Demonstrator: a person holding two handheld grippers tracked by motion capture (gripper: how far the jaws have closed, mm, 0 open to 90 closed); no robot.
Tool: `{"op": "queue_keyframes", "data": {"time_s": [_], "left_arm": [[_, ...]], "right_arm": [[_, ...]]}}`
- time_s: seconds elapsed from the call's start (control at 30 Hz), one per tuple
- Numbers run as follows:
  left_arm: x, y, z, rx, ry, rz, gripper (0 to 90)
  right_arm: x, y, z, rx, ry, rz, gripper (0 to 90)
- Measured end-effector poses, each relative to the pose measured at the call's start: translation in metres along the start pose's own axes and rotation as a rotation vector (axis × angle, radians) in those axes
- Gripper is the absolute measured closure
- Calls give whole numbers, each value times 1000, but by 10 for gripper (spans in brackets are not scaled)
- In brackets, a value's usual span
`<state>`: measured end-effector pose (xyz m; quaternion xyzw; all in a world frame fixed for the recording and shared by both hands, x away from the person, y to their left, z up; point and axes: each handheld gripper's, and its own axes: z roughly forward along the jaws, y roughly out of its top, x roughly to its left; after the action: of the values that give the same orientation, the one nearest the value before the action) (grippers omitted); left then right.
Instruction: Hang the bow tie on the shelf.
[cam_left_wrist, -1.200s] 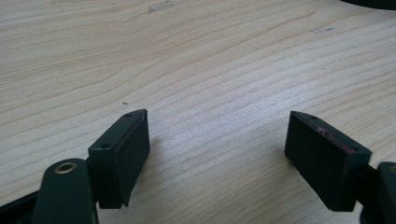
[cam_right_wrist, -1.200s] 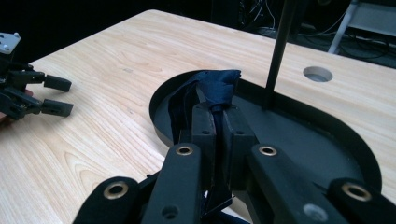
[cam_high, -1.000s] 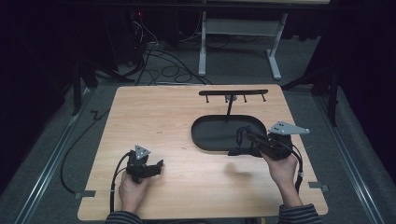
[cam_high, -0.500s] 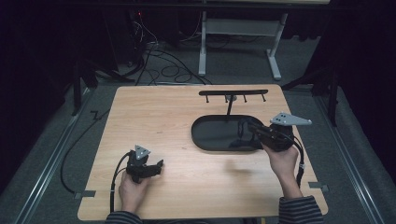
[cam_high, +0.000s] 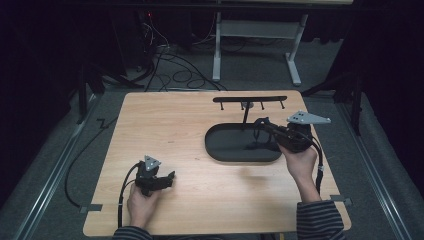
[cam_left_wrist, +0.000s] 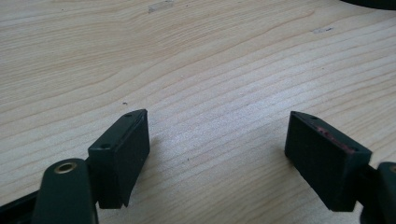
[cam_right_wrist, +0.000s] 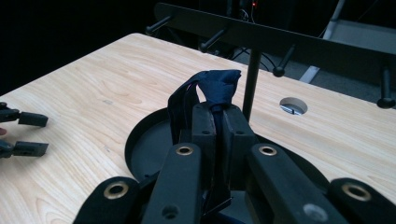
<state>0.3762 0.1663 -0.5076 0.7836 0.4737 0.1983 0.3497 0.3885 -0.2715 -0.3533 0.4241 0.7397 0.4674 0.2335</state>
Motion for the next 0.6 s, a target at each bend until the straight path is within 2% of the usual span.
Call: {"op": "queue_keyframes", "data": {"time_s": [0.2, 0.6], "left_arm": [[0, 0, 0, 0, 0, 0, 225], [0, 0, 0, 0, 0, 0, 225]], "right_arm": [[-7, 5, 5, 1, -15, 7, 872], [-9, 18, 11, -3, -25, -4, 872]]}}
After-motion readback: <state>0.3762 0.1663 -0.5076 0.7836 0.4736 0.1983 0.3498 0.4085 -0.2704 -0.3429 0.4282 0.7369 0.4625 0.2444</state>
